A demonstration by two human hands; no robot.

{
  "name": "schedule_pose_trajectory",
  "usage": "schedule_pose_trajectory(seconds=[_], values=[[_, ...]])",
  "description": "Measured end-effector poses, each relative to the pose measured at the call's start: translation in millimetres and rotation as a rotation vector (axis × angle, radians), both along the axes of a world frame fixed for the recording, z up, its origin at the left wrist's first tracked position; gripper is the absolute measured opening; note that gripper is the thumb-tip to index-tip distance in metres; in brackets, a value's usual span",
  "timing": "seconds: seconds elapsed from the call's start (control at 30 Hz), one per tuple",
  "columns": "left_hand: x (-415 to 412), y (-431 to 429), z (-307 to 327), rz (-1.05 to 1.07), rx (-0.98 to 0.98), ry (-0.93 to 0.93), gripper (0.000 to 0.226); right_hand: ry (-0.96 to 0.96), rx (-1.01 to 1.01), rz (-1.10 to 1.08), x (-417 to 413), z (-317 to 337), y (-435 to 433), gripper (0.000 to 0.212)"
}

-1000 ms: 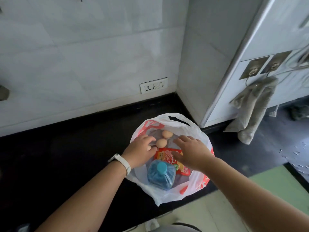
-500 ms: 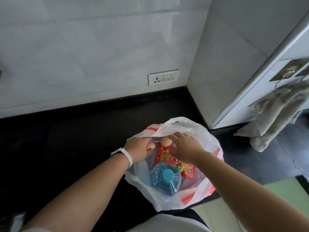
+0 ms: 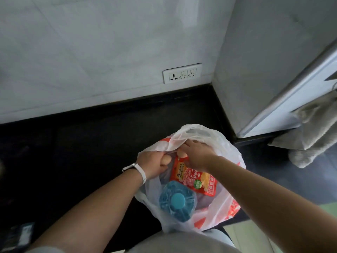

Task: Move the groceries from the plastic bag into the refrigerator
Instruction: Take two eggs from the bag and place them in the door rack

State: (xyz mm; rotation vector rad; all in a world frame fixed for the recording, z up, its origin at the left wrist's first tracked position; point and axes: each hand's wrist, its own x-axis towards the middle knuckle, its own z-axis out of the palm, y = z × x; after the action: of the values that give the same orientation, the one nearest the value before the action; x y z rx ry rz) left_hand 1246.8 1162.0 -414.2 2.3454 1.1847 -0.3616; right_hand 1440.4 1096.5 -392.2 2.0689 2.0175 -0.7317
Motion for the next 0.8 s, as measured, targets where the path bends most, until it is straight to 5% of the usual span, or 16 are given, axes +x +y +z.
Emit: schedule_pose_trajectory(seconds=[0.57,0.8], values=[[-8.1,-6.2,10.0,-0.067,0.176,-0.154,0.031,0.013,0.012,0.046,-1.5,-12.7,-3.8,0.057],[-20.8,-18.2,36.7,-0.014,0.194,-0.320,0.048,0.260,0.073,-0.226,-12.2,11.4,-30.3,0.042]])
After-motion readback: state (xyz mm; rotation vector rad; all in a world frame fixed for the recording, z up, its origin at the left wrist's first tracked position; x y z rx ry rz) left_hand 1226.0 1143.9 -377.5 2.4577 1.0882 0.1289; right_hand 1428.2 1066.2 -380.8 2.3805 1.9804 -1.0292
